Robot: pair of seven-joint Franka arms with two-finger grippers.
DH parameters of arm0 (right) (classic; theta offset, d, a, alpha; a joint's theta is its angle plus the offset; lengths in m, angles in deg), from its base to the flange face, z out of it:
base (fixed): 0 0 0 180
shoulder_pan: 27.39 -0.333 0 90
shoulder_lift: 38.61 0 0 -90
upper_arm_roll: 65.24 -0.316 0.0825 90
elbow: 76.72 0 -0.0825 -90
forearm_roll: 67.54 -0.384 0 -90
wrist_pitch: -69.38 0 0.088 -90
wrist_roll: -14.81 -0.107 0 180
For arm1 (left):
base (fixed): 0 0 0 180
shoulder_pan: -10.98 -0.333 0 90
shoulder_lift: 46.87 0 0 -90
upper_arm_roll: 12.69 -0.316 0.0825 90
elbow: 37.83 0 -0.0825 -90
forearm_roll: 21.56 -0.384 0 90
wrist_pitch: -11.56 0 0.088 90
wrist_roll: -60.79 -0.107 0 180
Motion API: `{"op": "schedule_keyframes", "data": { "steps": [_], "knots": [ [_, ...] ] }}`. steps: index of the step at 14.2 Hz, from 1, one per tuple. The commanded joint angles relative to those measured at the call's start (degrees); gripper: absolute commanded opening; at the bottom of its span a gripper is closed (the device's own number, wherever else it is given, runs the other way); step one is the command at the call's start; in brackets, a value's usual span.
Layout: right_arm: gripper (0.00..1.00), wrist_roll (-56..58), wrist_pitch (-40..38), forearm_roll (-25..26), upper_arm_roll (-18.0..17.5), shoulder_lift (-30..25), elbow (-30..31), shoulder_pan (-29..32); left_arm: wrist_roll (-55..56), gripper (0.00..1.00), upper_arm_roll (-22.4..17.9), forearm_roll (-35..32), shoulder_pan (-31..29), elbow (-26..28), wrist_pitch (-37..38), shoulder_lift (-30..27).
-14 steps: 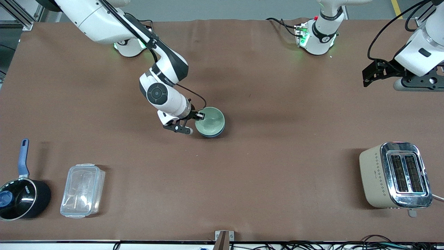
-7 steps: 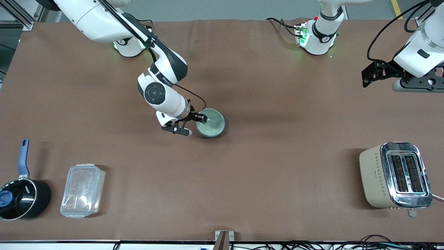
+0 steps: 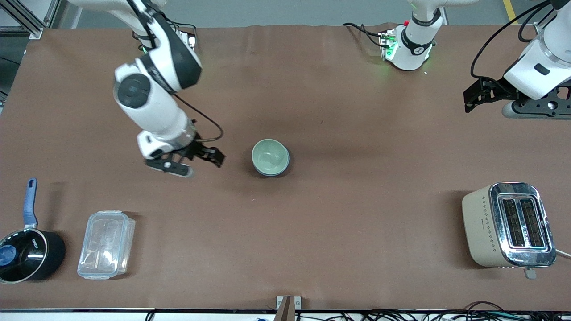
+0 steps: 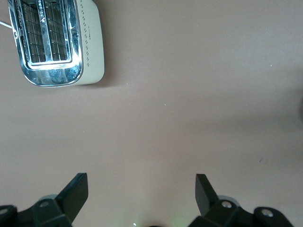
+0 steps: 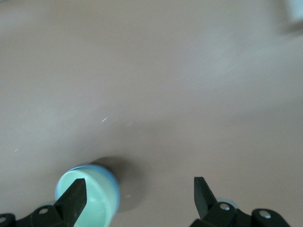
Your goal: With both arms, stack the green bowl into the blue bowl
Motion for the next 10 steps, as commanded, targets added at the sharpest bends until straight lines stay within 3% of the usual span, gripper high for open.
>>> {"op": "schedule_keyframes", "data": {
  "steps": [1, 5, 10],
  "knots": [
    [1.0, 6.9, -4.6, 0.7, 5.7, -8.2, 2.1, 0.1, -0.9, 1.0, -0.1, 2.7, -0.3, -0.2, -0.3, -0.2],
    [1.0, 17.5, -13.3, 0.7, 14.1, -17.1, 1.4, 0.1, -0.9, 1.0, -0.1, 3.6, -0.8, 3.2, -0.3, -2.9],
    [1.0, 37.3, -25.3, -0.1, 21.9, -16.7, -12.8, 1.0, -1.2, 1.0, -0.3, 3.6, -0.7, 3.5, -0.7, -3.3]
  ]
}}
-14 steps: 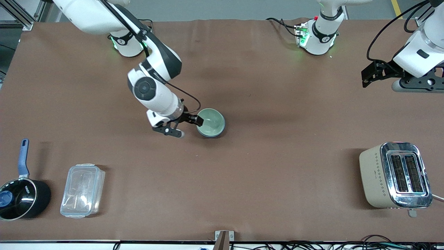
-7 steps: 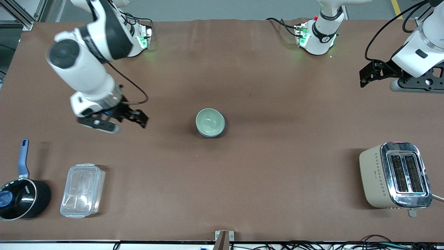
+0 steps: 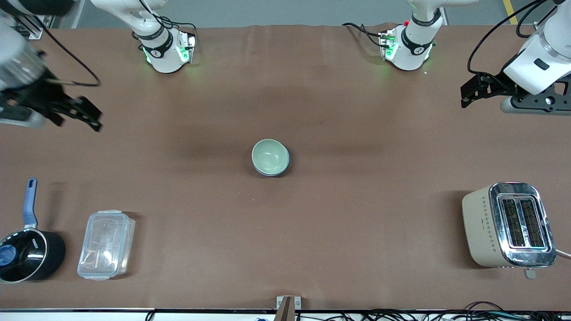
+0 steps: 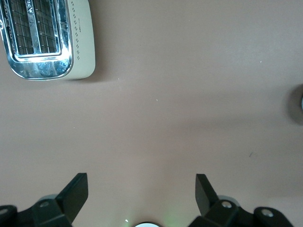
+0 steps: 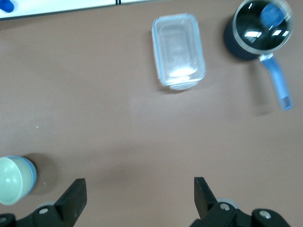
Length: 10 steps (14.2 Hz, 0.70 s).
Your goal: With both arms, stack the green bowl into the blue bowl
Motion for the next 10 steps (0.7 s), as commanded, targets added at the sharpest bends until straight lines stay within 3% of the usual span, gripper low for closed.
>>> {"op": "schedule_keyframes", "data": {
  "steps": [1, 4, 10],
  "knots": [
    [1.0, 8.9, -2.4, -0.1, 3.6, 1.5, -5.7, 0.2, -1.2, 1.0, -0.2, 1.1, -0.2, 1.1, -0.7, -1.3],
    [1.0, 10.7, -3.5, -0.2, 5.1, 4.7, -8.9, 0.2, -0.5, 1.0, -0.1, 1.0, 0.1, -0.1, -0.4, 0.0],
    [1.0, 10.3, -7.6, 0.2, 4.5, 6.0, -7.8, 0.0, -1.1, 1.0, -0.1, 1.0, -0.1, -0.3, -0.2, 0.0]
  ]
}}
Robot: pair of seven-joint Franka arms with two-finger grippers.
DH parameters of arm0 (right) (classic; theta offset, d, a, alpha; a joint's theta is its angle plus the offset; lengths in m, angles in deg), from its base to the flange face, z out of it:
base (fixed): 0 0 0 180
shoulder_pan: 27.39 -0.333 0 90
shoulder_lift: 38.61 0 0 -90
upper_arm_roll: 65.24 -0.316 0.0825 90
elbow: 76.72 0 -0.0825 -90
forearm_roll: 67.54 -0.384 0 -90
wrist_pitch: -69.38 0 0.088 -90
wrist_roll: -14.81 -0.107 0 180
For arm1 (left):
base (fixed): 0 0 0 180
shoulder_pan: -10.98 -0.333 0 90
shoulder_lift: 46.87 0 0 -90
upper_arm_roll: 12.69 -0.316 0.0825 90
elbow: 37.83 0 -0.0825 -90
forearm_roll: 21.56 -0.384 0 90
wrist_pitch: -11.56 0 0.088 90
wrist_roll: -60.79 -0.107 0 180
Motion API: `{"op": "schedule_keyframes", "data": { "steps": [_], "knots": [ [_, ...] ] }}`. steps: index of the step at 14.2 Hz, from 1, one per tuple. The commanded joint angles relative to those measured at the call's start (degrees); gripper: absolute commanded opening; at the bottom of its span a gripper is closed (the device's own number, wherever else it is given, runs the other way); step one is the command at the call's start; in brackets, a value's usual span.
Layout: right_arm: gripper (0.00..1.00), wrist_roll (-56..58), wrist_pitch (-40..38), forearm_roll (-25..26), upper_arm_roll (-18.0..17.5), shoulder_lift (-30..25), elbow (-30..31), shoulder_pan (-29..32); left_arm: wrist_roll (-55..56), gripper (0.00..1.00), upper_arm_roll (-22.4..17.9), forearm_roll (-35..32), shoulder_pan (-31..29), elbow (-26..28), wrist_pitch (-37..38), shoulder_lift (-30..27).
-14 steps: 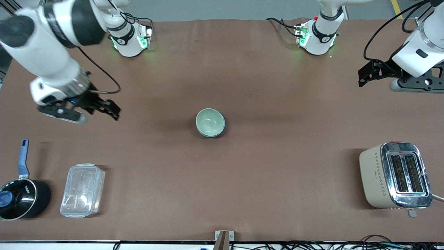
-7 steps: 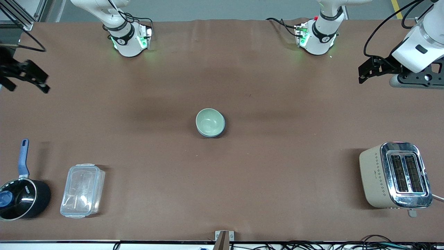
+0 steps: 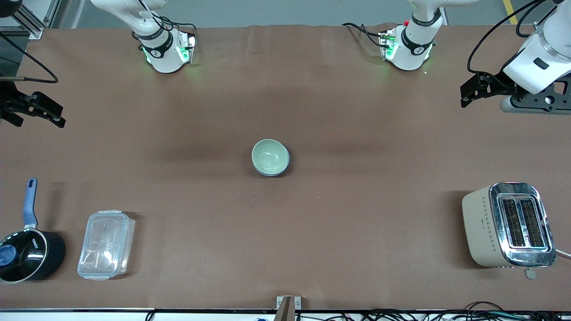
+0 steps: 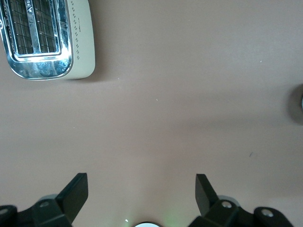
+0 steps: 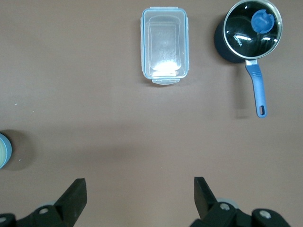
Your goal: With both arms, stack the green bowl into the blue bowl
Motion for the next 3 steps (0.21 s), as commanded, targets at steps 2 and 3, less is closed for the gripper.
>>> {"op": "schedule_keyframes", "data": {
  "steps": [2, 3],
  "knots": [
    [1.0, 1.2, -1.0, 0.0, -0.6, 0.0, -1.0, 0.5, -0.6, 1.0, -0.1, 1.0, -0.2, -0.4, -0.1, 0.0],
    [1.0, 1.9, -1.0, -0.2, -0.7, 0.0, -0.9, 0.7, -0.3, 1.0, 0.0, 1.0, 0.0, -0.4, -0.1, 0.1]
  ]
}}
